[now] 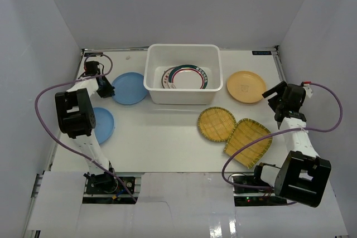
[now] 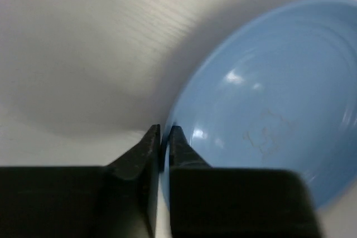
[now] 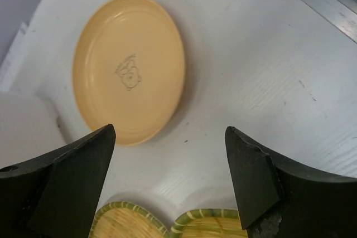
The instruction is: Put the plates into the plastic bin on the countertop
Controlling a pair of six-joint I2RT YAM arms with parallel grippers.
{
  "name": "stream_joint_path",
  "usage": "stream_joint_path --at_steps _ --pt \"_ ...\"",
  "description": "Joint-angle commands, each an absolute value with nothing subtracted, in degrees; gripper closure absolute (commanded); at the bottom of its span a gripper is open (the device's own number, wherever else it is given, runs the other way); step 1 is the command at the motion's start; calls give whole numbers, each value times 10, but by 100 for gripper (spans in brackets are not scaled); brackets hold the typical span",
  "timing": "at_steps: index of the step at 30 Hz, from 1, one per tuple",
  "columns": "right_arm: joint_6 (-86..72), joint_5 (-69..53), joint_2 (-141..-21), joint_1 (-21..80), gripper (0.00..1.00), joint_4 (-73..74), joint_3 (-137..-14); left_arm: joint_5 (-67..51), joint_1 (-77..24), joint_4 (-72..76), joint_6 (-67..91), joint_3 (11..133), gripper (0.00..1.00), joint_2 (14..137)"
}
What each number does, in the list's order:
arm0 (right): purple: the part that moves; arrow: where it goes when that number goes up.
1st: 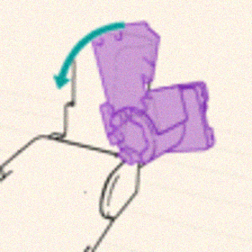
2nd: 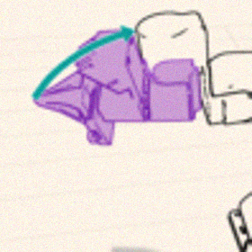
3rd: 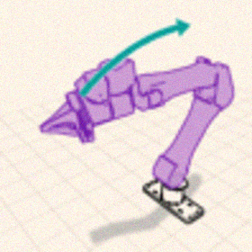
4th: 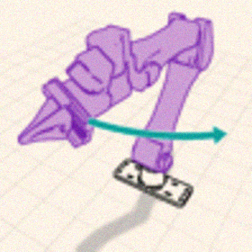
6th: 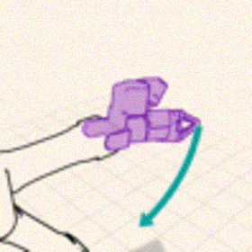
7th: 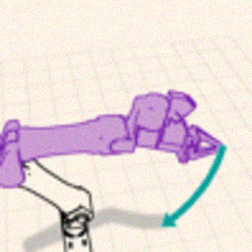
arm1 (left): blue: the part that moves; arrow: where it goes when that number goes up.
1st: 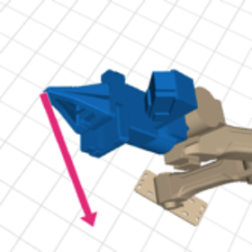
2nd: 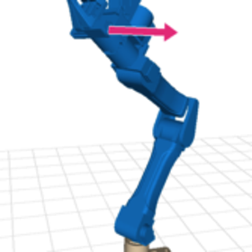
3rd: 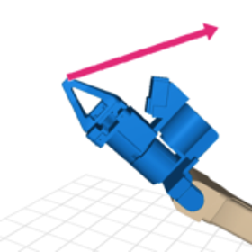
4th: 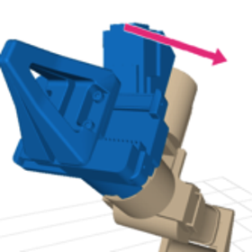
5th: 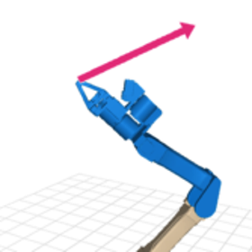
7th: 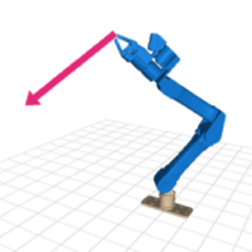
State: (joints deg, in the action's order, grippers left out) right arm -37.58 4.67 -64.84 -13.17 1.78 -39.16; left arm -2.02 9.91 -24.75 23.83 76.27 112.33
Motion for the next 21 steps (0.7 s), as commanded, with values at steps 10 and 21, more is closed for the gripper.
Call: stream_joint_path --at_steps 10,21 --pt "-381 41 -880 -146 11 -47 -473 -25 127 -171 368 681 100 962" --pt "-405 -33 -1028 -136 68 -92 -568 -144 96 -127 437 755 100 729"
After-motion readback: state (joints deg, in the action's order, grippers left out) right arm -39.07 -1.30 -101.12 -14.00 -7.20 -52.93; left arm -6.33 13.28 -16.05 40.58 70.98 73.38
